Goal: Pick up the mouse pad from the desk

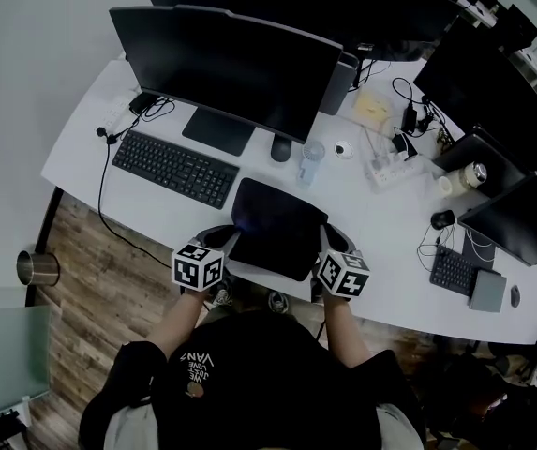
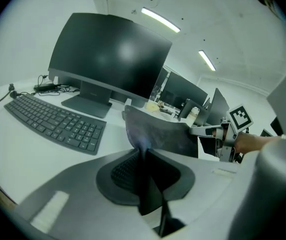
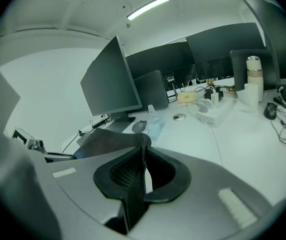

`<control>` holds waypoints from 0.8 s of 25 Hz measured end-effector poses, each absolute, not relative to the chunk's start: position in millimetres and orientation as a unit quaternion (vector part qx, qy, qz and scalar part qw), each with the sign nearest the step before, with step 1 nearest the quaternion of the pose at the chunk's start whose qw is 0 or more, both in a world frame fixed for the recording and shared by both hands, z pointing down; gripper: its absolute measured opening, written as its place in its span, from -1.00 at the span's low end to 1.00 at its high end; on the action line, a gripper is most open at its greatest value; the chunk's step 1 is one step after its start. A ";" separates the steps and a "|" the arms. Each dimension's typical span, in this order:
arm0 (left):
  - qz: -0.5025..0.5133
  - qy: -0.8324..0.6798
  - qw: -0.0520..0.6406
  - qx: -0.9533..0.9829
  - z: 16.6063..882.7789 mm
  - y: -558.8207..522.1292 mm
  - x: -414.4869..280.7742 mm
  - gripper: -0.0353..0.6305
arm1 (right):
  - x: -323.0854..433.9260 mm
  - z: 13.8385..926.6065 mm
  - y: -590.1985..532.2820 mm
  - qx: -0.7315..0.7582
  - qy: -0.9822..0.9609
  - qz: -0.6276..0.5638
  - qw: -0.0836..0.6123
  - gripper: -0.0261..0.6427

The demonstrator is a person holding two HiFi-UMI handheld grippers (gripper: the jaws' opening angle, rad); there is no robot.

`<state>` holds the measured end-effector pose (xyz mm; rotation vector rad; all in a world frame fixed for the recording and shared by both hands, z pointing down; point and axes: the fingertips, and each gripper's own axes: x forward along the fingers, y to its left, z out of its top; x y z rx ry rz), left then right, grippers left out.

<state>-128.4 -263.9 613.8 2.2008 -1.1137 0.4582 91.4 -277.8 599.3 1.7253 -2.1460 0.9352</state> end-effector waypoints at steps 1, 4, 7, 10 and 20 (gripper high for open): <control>0.168 -0.425 0.307 0.835 608.2 -264.3 -130.7 -0.74 | 89.9 594.7 -279.0 0.588 -0.736 0.317 0.112 -0.79; 0.149 -0.434 0.296 0.838 592.6 -265.1 -137.8 -0.74 | 84.7 580.0 -282.6 0.584 -0.745 0.310 0.096 -0.79; 0.130 -0.443 0.290 0.838 578.4 -263.6 -144.9 -0.74 | 78.8 563.2 -284.6 0.577 -0.753 0.307 0.075 -0.79; 0.113 -0.450 0.279 0.841 564.4 -263.4 -151.1 -0.74 | 73.0 544.4 -287.1 0.571 -0.763 0.296 0.058 -0.79; 0.073 -0.470 0.229 0.850 516.3 -263.2 -174.9 -0.74 | 49.4 491.7 -290.1 0.553 -0.793 0.257 0.020 -0.80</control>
